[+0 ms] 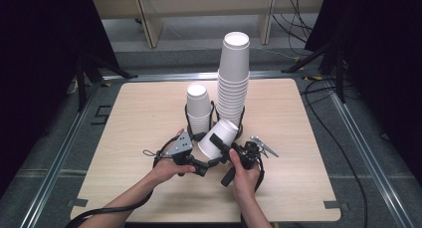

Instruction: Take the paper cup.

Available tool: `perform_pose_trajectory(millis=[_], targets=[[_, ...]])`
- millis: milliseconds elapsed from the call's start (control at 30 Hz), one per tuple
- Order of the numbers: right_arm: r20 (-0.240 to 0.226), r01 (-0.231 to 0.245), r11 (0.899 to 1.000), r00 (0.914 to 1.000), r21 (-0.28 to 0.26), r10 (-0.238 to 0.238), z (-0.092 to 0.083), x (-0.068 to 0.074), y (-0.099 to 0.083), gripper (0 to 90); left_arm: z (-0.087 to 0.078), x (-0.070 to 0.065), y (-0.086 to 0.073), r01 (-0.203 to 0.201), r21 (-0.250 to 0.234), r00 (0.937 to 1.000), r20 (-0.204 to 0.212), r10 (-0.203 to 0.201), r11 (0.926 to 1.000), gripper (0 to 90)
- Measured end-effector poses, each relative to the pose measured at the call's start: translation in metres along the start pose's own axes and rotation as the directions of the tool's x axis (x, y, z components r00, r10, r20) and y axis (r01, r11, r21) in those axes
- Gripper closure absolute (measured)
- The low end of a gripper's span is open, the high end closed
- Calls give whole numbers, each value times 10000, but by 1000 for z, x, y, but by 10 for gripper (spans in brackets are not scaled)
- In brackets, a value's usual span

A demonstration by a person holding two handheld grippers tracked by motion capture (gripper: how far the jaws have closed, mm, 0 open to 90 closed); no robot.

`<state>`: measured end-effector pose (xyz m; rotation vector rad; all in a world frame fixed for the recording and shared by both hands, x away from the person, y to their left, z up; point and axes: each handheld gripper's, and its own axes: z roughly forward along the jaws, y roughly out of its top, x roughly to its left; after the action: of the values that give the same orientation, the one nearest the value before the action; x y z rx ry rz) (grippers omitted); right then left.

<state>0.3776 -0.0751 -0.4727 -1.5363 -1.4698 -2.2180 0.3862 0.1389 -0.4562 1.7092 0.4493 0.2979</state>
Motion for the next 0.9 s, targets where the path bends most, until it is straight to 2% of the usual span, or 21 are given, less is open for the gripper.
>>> perform_pose_trajectory(millis=[67, 133, 400, 433, 467, 500, 533, 567, 600, 900], targets=[[5, -63, 10000, 10000, 2, 63, 0, 0, 0, 243, 0, 1, 0, -45, 91, 10000, 11, 45, 9999, 0], [165, -3, 10000, 9999, 22, 3, 1, 0, 0, 243, 1, 1, -1, 105, -74, 9999, 71, -105, 9999, 0], [-148, -168, 9998, 9997, 61, 169, 2, 0, -1, 230, 0, 2, 1, 55, 106, 9999, 133, -56, 9999, 3], [-140, -29, 10000, 9999, 44, 30, 2, 0, 0, 225, -1, 3, 1, 20, 107, 9999, 151, -22, 9999, 8], [-218, -89, 10000, 9997, 15, 90, 2, 0, 0, 219, -1, 3, 1, 32, 95, 9999, 145, -34, 9999, 15], [-134, -356, 9993, 9993, 84, 357, 2, 0, -1, 212, -1, 2, 1, 62, 102, 9999, 126, -63, 9999, 24], [-224, -228, 9997, 9995, 37, 229, 2, -1, 0, 207, -1, 3, 1, 66, 5, 9999, 157, -66, 10000, 29], [-348, -315, 9995, 9989, 55, 316, 2, -2, 0, 201, 0, 3, 0, 87, -82, 9997, 212, -85, 9999, 36], [-121, -264, 9996, 9996, 54, 265, 3, -3, -1, 197, -1, 3, 0, 84, -72, 9997, 219, -82, 9999, 40], [-179, -294, 9996, 9994, 57, 295, 4, -4, -1, 168, -4, 3, 0, -57, 79, 10000, 0, 57, 10000, 95]])
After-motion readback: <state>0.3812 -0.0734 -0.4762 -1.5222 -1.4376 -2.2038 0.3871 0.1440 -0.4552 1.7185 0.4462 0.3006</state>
